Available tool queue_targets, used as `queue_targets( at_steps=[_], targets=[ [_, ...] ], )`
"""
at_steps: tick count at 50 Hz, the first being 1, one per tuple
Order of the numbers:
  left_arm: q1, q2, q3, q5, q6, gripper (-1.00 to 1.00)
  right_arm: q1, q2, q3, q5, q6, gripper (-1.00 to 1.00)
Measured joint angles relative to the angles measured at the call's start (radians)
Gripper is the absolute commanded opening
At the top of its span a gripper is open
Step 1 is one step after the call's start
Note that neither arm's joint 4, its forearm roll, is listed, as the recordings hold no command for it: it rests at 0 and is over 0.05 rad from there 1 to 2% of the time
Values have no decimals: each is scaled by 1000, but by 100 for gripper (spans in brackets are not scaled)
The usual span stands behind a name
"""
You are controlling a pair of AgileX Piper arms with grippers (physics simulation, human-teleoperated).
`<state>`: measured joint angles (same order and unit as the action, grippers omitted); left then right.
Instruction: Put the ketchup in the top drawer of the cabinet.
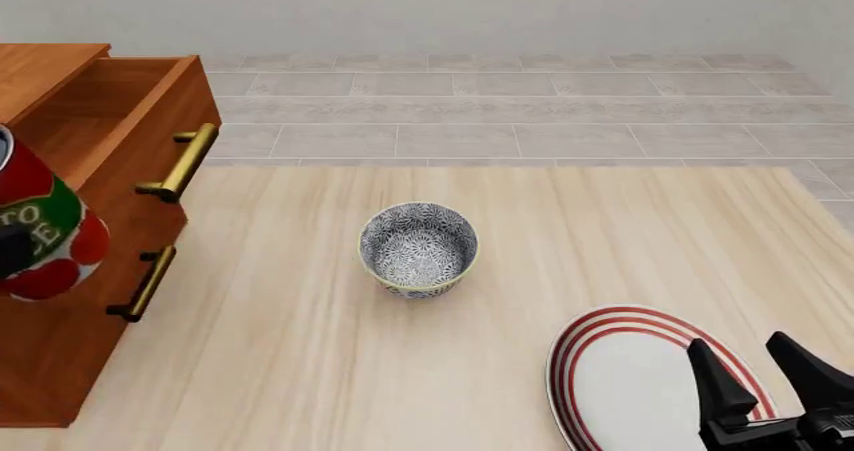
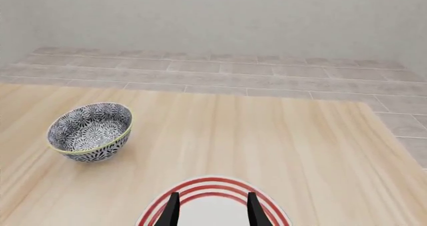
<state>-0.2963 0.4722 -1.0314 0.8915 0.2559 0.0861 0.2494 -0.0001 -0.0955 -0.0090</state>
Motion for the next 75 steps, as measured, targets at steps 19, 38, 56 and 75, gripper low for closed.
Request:
queue_targets(
  at_steps=[19,38,56,75],
  targets=[
    [60,97,-139,69,17,-100,1,0,0,1,6,100],
    [148,206,-236,56,15,-100,3,19,0,-12,4,100],
    [244,285,-230,-19,46,-100,7,42,0,-31,0,100],
    [341,346,-201,-93,77,-100,10,69,0,-54,-4,100]
  ],
)
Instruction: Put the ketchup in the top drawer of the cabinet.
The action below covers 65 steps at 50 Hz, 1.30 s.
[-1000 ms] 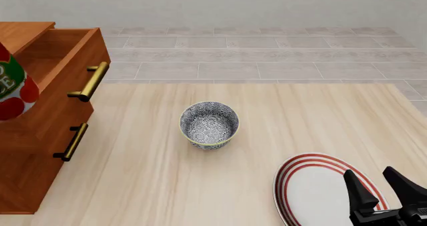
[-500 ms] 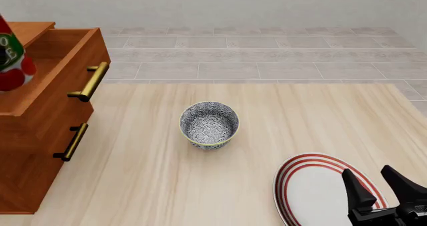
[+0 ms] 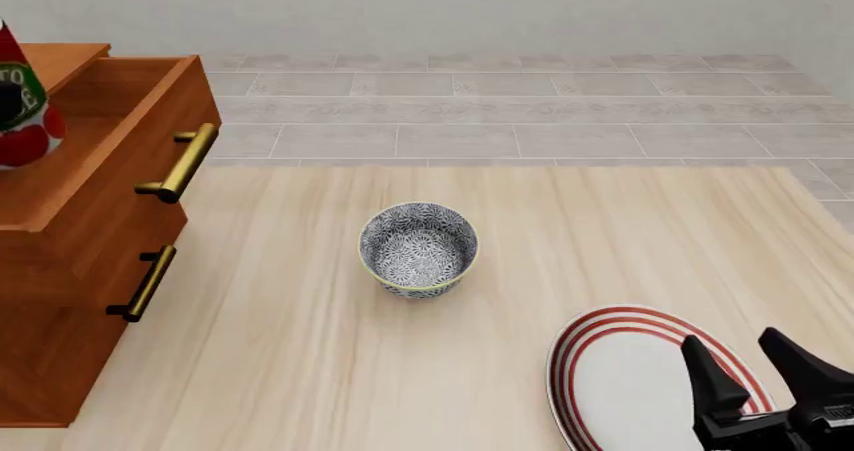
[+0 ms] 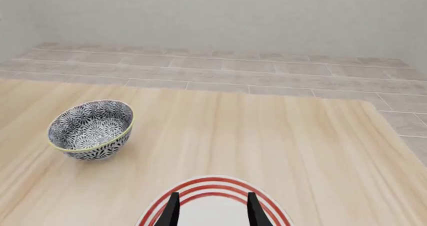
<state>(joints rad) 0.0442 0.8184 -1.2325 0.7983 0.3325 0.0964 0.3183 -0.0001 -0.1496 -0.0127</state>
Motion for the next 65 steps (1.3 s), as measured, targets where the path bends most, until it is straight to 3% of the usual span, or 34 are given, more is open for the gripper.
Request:
queue_targets(
  at_steps=[33,65],
  targets=[
    [140,142,48,-143,25,-100,3,15,0,-8,-2,100],
    [119,194,114,-180,24,-100,5,40,0,-27,-5,100]
  ],
)
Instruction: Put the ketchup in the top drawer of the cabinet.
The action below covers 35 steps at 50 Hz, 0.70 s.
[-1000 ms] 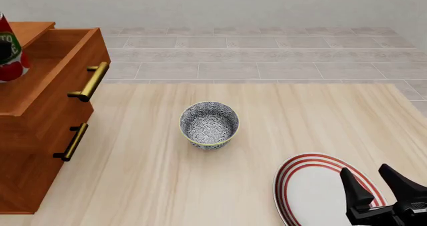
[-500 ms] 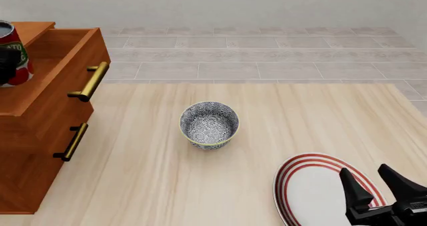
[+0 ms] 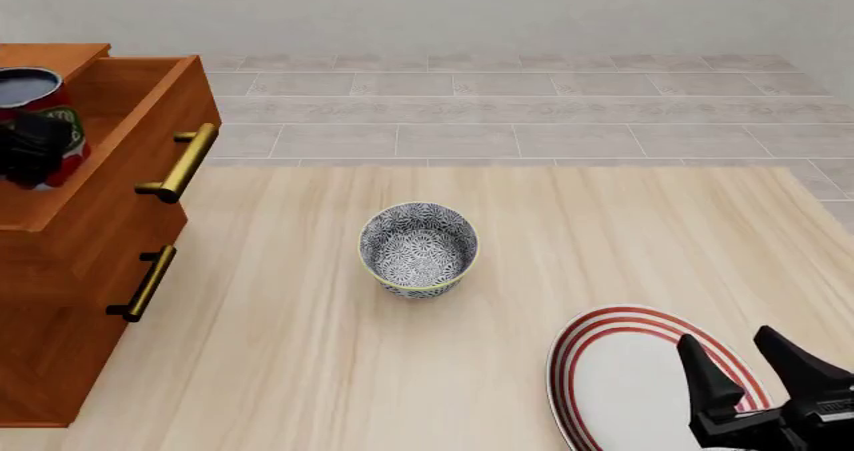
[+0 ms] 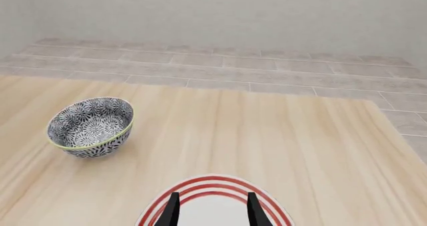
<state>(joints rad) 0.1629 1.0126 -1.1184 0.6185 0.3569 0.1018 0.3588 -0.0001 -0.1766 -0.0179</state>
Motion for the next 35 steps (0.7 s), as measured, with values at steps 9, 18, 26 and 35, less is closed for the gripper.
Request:
queue_targets(
  at_steps=[9,18,26,35],
  targets=[
    [-4,11,17,-11,-7,-100,2,12,0,-9,-1,100],
    [1,20,27,-19,-13,-100,3,17,0,-11,-2,100],
    [1,25,35,-23,-19,-100,5,15,0,-8,-4,100],
    [3,29,37,-24,-25,-100,6,18,0,-9,-5,100]
  ],
)
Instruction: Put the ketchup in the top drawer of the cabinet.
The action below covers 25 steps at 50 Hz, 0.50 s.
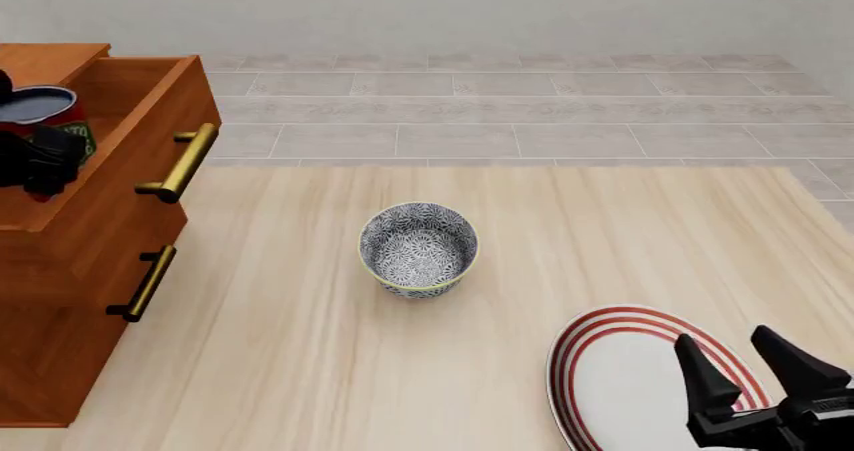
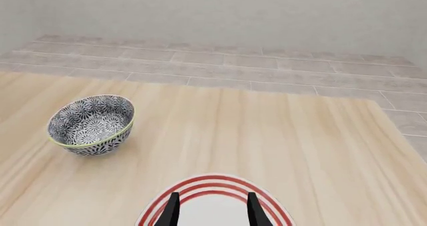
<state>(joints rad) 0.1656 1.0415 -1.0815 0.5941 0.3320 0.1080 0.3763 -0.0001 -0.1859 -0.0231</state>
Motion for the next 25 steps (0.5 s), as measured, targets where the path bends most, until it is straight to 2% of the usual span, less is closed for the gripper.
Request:
queue_targets(
  at_steps=[9,10,25],
  targets=[
    [-2,-2,0,1,-6,-100,3,6,0,-4,-1,100],
    [-2,-2,0,1,-7,100,3,8,0,-5,-2,100],
    [-5,-12,-1,-4,10,100,5,21,0,-17,-4,100]
  ],
)
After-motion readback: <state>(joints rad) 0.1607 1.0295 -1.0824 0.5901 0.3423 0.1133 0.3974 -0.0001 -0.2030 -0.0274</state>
